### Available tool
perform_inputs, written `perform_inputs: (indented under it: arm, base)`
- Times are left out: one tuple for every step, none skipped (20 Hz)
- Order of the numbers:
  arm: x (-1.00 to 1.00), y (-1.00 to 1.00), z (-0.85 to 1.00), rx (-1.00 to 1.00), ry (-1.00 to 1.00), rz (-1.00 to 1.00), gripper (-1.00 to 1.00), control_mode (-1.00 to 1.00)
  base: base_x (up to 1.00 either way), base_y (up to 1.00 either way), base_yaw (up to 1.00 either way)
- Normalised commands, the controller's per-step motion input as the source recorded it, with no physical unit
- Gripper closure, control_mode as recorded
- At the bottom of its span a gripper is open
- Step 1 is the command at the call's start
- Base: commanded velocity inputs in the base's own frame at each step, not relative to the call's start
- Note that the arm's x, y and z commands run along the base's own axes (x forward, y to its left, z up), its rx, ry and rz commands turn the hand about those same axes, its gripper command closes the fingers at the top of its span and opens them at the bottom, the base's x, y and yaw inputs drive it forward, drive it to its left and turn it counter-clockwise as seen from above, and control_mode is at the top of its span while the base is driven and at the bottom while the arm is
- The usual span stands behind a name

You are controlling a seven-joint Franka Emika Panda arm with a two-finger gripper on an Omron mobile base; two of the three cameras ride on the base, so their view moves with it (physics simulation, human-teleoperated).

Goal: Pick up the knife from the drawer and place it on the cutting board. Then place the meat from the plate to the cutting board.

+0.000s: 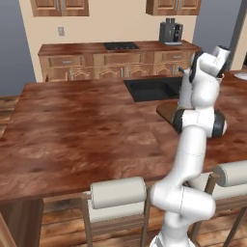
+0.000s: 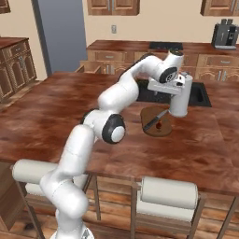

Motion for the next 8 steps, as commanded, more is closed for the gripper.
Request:
perform_inputs:
  arm:
    - [-1.0,0.0,-0.84,-0.53,-0.85,0.1,-1.0,-1.0]
    - [-1.0,0.0,-0.84,-0.55,-0.84,0.11,-1.0,-1.0]
    - [-1.0,0.0,-0.83,-0.57,-0.81,0.13,-1.0,-1.0]
    - [-1.0,0.0,-0.84,-0.58,-0.79,0.13,-1.0,-1.0]
    - [-1.0,0.0,-0.88,-0.59,-0.76,0.13,-1.0,-1.0]
    - [-1.0,0.0,-0.94,-0.58,-0.74,0.1,-1.0,-1.0]
    - [-1.0,0.0,-1.0,-0.58,-0.72,0.07,-1.0,-1.0]
    - [-1.0,0.0,-1.0,-0.58,-0.69,0.04,-1.0,-1.0]
  base:
    - [0.0,0.0,0.0]
    - [0.0,0.0,0.0]
    - [0.0,0.0,0.0]
    - [0.0,0.0,0.0]
    - [0.0,0.0,0.0]
    - [0.0,0.0,0.0]
    - [0.0,0.0,0.0]
    - [0.0,0.0,0.0]
